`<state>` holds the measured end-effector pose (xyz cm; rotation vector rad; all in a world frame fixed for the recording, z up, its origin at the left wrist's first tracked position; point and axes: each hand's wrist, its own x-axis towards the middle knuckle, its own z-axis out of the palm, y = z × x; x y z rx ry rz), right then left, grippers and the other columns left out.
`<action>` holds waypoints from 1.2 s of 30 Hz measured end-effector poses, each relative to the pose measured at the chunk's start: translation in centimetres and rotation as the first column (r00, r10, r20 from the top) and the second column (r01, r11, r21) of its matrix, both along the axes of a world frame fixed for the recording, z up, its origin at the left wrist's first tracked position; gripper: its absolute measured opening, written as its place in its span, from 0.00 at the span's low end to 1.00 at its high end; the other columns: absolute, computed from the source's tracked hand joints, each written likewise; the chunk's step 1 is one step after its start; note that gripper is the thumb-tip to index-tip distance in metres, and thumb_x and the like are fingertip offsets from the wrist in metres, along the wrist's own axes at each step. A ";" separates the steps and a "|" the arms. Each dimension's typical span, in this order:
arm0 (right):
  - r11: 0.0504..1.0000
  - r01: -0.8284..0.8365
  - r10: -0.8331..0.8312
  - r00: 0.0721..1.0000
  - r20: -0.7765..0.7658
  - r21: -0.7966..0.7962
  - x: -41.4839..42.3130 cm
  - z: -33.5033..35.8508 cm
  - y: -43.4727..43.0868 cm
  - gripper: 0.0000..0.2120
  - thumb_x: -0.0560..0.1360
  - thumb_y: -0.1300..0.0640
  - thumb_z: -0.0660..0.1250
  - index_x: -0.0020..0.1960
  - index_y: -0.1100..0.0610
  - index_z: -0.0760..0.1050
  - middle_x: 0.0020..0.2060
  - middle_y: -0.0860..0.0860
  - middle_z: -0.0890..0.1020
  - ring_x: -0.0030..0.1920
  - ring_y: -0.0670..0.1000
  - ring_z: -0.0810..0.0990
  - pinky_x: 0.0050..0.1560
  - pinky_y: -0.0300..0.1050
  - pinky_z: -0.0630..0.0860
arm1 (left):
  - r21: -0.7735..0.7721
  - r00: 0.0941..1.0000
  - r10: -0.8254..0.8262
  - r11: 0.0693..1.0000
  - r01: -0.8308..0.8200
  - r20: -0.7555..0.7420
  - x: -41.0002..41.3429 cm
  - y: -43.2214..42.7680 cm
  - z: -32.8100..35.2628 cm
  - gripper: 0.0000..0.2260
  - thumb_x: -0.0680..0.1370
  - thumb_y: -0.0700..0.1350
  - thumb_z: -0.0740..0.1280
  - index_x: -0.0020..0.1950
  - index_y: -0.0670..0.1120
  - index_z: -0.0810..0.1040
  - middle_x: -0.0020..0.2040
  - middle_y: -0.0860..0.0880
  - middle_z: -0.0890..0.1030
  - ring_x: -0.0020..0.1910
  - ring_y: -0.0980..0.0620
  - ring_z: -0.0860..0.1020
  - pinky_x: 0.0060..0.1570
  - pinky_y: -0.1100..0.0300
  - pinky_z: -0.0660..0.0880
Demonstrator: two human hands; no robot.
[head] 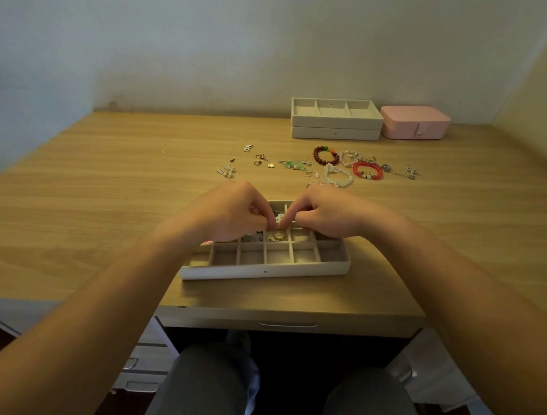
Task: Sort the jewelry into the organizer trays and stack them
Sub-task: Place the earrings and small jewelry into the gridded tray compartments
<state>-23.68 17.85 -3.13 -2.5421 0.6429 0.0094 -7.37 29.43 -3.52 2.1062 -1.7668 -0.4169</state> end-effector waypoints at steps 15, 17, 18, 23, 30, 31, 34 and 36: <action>0.998 -0.035 0.037 0.999 0.038 -0.059 1.3 -0.3 0.3 0.06 0.78 0.55 0.71 0.52 0.50 0.86 0.35 0.40 0.81 0.35 0.39 0.76 0.34 0.30 0.69 | -0.092 0.989 0.047 0.994 -0.060 -0.138 0.3 0.5 0.1 0.12 0.75 0.42 0.68 0.36 0.57 0.84 0.39 0.45 0.84 0.30 0.55 0.72 0.31 0.60 0.70; 0.996 -0.033 0.034 0.999 0.006 -0.084 1.8 -0.3 0.5 0.05 0.77 0.55 0.73 0.51 0.51 0.86 0.35 0.39 0.81 0.35 0.40 0.77 0.35 0.33 0.69 | -0.099 0.987 0.048 0.993 -0.064 -0.153 0.4 0.5 0.1 0.12 0.75 0.42 0.69 0.36 0.57 0.84 0.37 0.44 0.83 0.27 0.58 0.68 0.28 0.62 0.66; 0.995 -0.033 0.033 0.999 -0.011 -0.093 2.1 -0.4 0.5 0.05 0.77 0.56 0.73 0.51 0.51 0.86 0.35 0.39 0.80 0.36 0.40 0.77 0.36 0.34 0.69 | -0.098 0.986 0.047 0.993 -0.063 -0.159 0.4 0.5 0.1 0.11 0.75 0.42 0.69 0.37 0.56 0.85 0.36 0.45 0.83 0.26 0.58 0.68 0.28 0.63 0.66; 0.992 -0.023 0.017 0.999 -0.051 -0.127 2.7 -0.5 0.9 0.05 0.77 0.57 0.73 0.50 0.52 0.86 0.39 0.43 0.83 0.40 0.44 0.80 0.43 0.42 0.78 | -0.100 0.982 0.036 0.993 -0.055 -0.186 0.5 0.6 0.0 0.10 0.76 0.42 0.70 0.38 0.55 0.85 0.36 0.51 0.83 0.27 0.63 0.71 0.26 0.70 0.65; 0.991 0.004 -0.004 1.000 0.000 -0.131 2.7 -1.0 1.1 0.05 0.77 0.55 0.73 0.50 0.53 0.87 0.39 0.46 0.85 0.42 0.48 0.83 0.47 0.48 0.83 | -0.105 0.980 0.034 0.993 -0.056 -0.197 0.9 0.8 -0.3 0.10 0.75 0.41 0.69 0.39 0.55 0.86 0.35 0.53 0.82 0.32 0.62 0.74 0.30 0.70 0.66; 0.992 0.005 -0.004 1.000 0.009 -0.127 2.6 -1.1 1.1 0.05 0.78 0.55 0.73 0.51 0.53 0.87 0.40 0.46 0.85 0.42 0.48 0.83 0.47 0.48 0.83 | -0.105 0.981 0.031 0.993 -0.052 -0.193 0.9 0.7 -0.3 0.10 0.75 0.42 0.70 0.39 0.55 0.85 0.37 0.52 0.83 0.34 0.61 0.75 0.31 0.69 0.68; 0.993 0.001 0.005 0.999 0.048 -0.122 2.3 -1.4 0.9 0.08 0.79 0.52 0.71 0.53 0.53 0.86 0.41 0.45 0.85 0.42 0.45 0.81 0.45 0.44 0.81 | -0.100 0.981 0.021 0.994 -0.041 -0.193 0.8 0.8 -0.4 0.11 0.76 0.42 0.69 0.38 0.57 0.84 0.34 0.54 0.80 0.32 0.63 0.74 0.30 0.71 0.65; 0.994 0.021 -0.011 0.996 0.094 -0.103 2.0 -1.2 0.5 0.08 0.80 0.52 0.70 0.52 0.53 0.87 0.39 0.44 0.84 0.40 0.45 0.80 0.41 0.42 0.77 | -0.086 0.980 0.014 0.996 -0.031 -0.196 0.9 0.8 -0.5 0.11 0.76 0.42 0.69 0.38 0.56 0.85 0.34 0.46 0.82 0.30 0.59 0.71 0.31 0.65 0.66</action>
